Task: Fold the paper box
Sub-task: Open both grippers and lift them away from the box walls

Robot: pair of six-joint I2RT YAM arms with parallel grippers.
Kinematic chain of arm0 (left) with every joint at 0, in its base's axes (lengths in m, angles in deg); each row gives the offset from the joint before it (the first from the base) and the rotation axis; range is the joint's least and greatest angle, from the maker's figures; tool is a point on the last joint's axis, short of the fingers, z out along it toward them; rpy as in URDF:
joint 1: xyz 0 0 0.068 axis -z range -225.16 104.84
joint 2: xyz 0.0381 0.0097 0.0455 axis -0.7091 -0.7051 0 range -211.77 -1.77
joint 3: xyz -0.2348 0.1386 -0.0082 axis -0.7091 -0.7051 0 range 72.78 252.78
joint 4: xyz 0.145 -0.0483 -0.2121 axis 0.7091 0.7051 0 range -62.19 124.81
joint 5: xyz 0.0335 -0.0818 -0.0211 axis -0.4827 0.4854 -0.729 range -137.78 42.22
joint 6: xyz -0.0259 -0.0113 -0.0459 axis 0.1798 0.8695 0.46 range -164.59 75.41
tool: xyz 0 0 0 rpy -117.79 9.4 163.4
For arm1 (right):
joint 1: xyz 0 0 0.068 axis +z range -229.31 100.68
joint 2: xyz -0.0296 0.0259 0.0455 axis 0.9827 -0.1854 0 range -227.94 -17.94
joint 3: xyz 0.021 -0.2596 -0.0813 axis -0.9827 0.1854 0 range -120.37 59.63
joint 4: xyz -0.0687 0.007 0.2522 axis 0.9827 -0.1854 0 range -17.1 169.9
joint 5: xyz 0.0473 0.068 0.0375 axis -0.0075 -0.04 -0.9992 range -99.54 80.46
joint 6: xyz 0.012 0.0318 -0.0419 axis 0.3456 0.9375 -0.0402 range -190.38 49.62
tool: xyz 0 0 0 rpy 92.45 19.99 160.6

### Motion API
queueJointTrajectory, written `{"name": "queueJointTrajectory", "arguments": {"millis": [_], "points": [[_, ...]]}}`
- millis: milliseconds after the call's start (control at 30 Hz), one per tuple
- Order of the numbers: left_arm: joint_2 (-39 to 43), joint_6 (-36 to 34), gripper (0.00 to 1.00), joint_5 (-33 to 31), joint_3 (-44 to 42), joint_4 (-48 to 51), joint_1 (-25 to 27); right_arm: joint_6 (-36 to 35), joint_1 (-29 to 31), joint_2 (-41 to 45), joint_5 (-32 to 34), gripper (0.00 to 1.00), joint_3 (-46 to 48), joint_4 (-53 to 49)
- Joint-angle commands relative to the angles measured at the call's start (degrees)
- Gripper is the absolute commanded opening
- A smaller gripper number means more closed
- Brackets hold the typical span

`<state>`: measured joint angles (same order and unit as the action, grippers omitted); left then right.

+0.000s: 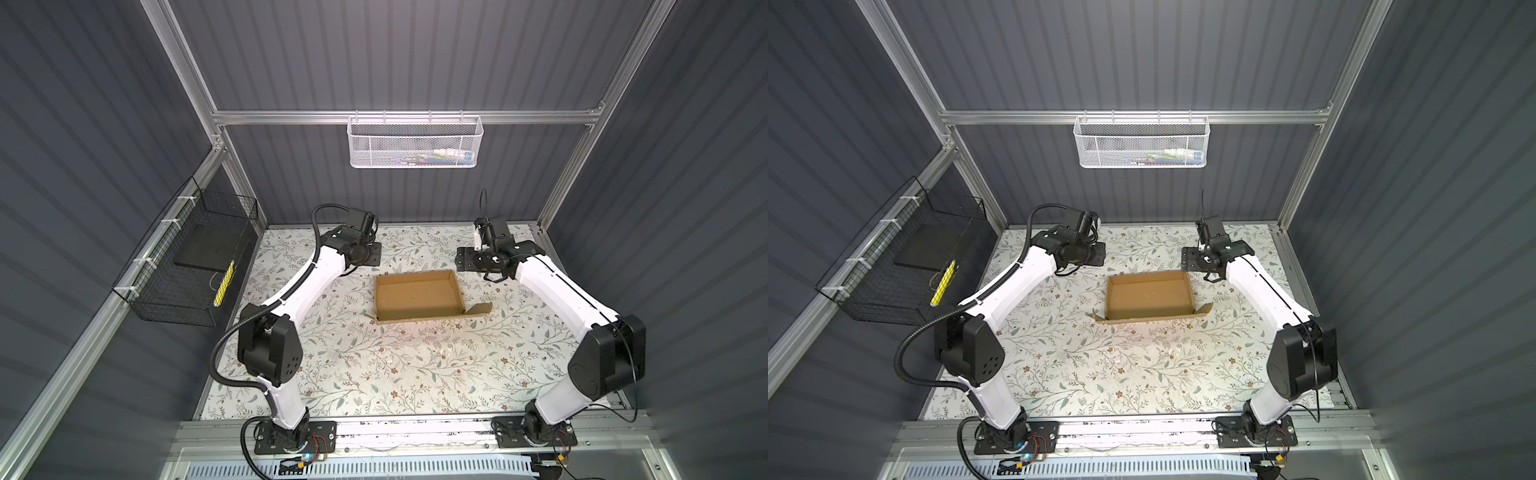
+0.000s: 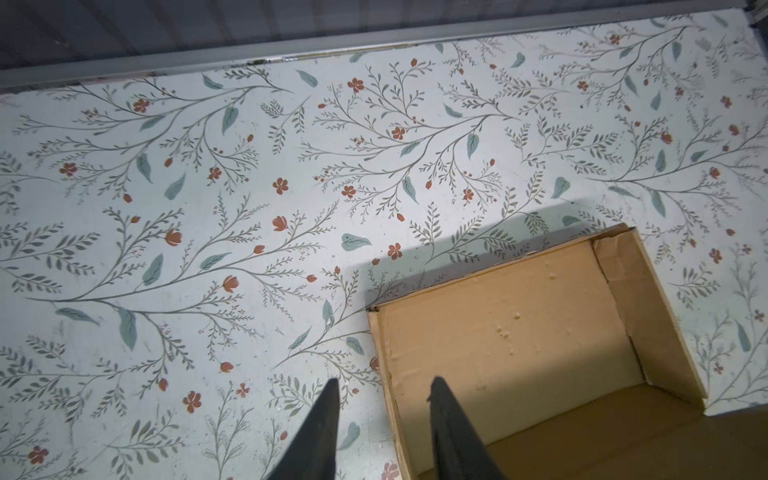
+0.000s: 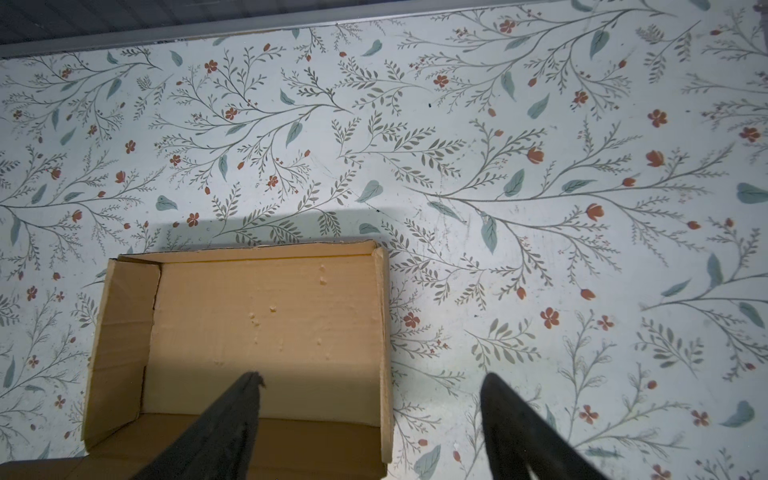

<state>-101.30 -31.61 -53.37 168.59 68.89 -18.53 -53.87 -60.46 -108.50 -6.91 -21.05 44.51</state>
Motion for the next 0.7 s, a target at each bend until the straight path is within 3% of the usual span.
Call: {"name": "queueJointTrajectory", "arguments": {"millis": [0,167,433,667], "points": [[5.5,1.6,0.36,0.0,0.1,4.1,-0.4,-0.5,-0.4,2.8,-1.0,0.82,2.1,-1.0],[12.2,3.1,0.35,0.1,-5.6,6.7,-0.4,-1.7,-0.7,7.0,0.3,0.79,4.8,-1.2],[25.5,9.8,0.35,0.0,-22.1,8.6,-0.3,-3.0,-1.1,13.4,2.2,0.78,10.9,-1.3],[31.4,13.8,0.34,-1.0,-27.1,13.6,-0.1,-4.9,-1.2,14.7,5.0,0.77,14.1,-2.7]]}}
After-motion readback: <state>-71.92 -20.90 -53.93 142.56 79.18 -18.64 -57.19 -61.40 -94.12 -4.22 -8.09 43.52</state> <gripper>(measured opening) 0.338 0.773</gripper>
